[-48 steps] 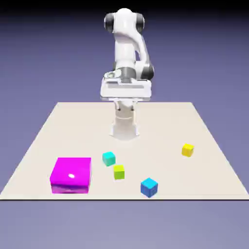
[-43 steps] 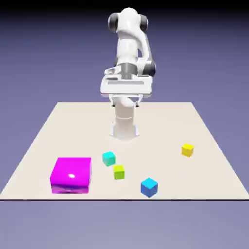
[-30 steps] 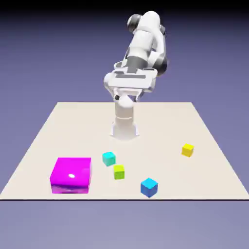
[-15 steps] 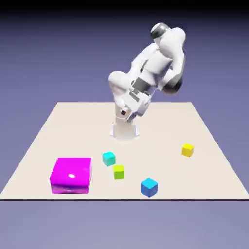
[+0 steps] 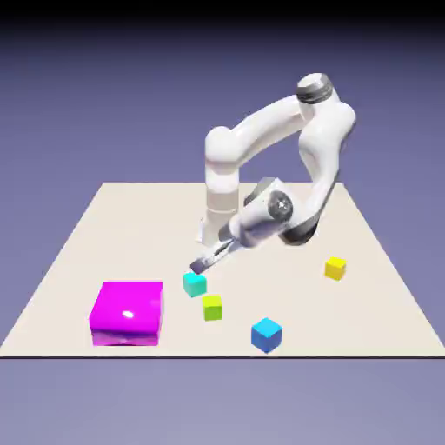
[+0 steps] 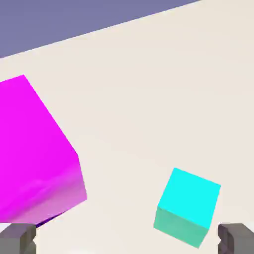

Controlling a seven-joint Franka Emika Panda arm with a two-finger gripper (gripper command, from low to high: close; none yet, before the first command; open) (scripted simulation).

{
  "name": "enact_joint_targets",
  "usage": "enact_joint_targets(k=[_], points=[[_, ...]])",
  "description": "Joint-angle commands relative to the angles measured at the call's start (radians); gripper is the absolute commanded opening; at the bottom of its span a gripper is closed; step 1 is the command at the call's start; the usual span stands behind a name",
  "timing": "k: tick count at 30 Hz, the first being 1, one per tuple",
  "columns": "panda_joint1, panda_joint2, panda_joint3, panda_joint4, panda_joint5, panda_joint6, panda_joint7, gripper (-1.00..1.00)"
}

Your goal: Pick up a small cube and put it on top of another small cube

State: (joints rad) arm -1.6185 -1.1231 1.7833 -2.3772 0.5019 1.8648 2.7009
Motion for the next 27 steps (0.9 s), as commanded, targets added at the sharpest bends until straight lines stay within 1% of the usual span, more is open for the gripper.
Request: enact_joint_targets(k=[1,5,6,10,11,12,15,17,27], points=[[-0.033,-0.011,0.036,0.009,0.01,-0.024,0.04,0.0],[-0.163,-0.055,0.179,0.043,0.05,-0.117,0.196,0.0],[-0.163,-0.055,0.179,0.043,0.05,-0.117,0.196,0.0],[-0.211,-0.073,0.305,-0.033,0.127,0.029,0.193,0.0],[-0.211,-0.073,0.305,-0.033,0.127,0.029,0.193,-1.0],[-0.211,-0.073,0.305,-0.033,0.127,0.029,0.193,-1.0],[-0.17,-0.058,0.196,0.033,0.061,-0.097,0.196,-1.0],[-0.124,-0.047,0.15,0.077,0.024,-0.143,0.194,-1.0],[-0.052,-0.112,0.0,0.439,-0.02,-0.38,0.188,-1.0]])
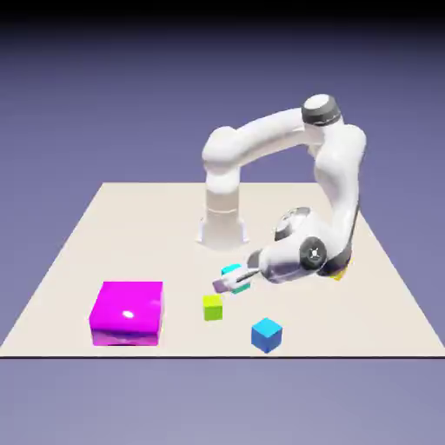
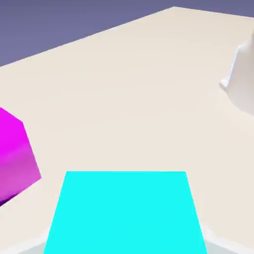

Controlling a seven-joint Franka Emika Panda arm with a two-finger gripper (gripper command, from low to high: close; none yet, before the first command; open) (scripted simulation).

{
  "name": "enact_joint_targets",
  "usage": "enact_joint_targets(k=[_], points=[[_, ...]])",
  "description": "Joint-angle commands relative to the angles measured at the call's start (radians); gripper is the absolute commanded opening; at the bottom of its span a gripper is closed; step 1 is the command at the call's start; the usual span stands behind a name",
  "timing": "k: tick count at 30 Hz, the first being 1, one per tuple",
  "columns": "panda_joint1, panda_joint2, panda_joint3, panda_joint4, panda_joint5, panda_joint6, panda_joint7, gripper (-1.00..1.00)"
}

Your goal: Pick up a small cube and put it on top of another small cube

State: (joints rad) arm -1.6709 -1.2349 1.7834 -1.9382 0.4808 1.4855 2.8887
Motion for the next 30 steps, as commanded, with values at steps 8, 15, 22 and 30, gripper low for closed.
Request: enact_joint_targets(k=[8,15,22,30], points=[[-0.015,-0.083,-0.087,0.29,0.016,-0.183,-0.002,-1.0],[-0.215,-0.238,-0.078,0.544,0.158,-0.32,0.005,-1.0],[-0.299,-0.311,-0.054,0.624,0.226,-0.355,0.008,-1.0],[-0.242,-0.306,0.013,0.483,0.218,-0.247,0.006,1.0]])
